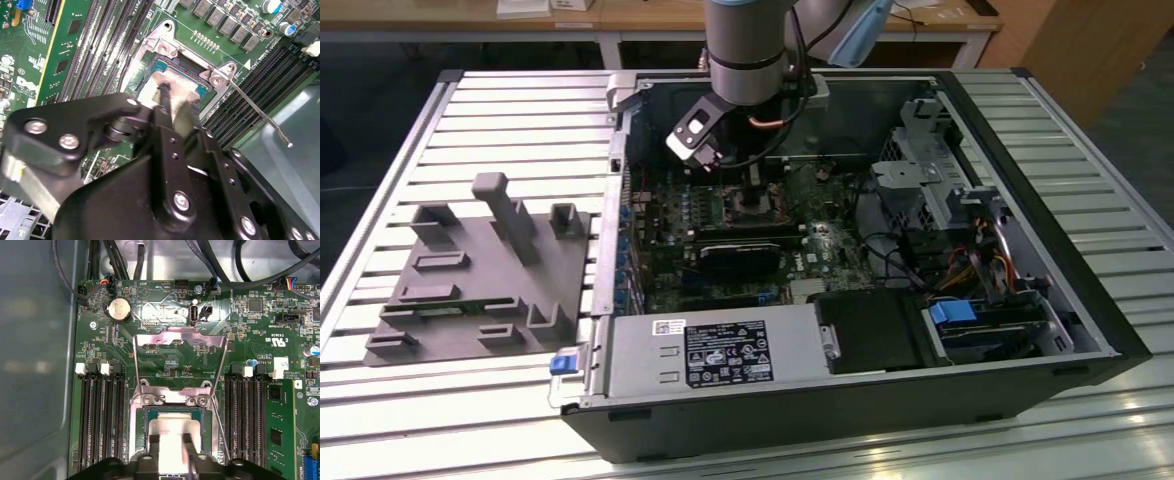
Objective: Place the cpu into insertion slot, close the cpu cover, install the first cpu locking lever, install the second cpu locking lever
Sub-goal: 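Place the cpu into insertion slot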
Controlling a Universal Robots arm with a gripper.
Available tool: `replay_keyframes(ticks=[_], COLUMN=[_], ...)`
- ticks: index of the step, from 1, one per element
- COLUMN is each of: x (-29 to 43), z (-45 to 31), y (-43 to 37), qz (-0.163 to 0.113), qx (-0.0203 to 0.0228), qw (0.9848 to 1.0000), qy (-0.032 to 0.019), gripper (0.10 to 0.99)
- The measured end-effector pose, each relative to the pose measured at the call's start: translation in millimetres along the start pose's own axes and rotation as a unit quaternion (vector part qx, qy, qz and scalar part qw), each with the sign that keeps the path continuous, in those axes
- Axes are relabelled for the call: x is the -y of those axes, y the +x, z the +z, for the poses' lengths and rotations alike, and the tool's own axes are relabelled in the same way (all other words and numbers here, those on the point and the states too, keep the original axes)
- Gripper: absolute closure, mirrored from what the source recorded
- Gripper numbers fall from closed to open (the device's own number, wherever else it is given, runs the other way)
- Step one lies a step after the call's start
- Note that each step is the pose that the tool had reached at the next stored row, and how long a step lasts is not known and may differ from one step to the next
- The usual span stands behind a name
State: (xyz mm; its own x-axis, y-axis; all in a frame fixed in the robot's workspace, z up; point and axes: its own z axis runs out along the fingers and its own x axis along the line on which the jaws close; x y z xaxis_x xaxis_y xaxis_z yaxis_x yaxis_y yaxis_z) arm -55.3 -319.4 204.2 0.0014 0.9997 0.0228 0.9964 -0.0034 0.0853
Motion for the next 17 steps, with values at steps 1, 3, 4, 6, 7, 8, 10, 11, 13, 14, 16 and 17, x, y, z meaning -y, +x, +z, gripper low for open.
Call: replay_keyframes(ticks=[1,3,4,6,7,8,10,11,13,14,16,17], x=[0.0,0.0,0.0,0.0,0.0,0.0,0.0,0.0,0.0,0.0,-0.3,-0.4], z=[0.0,0.0,0.0,0.0,0.0,0.0,0.0,0.0,-0.1,-0.1,0.0,0.0], y=[0.0,0.0,0.0,0.0,0.0,0.2,0.2,0.1,0.1,0.1,0.1,0.2], qz=[0.000,0.000,0.000,0.000,0.000,0.000,-0.001,-0.001,-0.001,-0.001,0.001,0.005], qx=[0.0001,0.0004,0.0005,0.0007,0.0008,0.0016,0.0075,0.0092,0.0095,0.0096,0.0098,0.0101], qw=[1.0000,1.0000,1.0000,1.0000,1.0000,1.0000,1.0000,1.0000,1.0000,1.0000,1.0000,0.9999], qy=[0.0000,0.0000,0.0000,0.0000,0.0000,0.0000,-0.0001,0.0000,0.0000,0.0000,0.0000,-0.0001], gripper=[0.847,0.910,0.965,0.980,0.980,0.980,0.980,0.980,0.980,0.980,0.980,0.980])
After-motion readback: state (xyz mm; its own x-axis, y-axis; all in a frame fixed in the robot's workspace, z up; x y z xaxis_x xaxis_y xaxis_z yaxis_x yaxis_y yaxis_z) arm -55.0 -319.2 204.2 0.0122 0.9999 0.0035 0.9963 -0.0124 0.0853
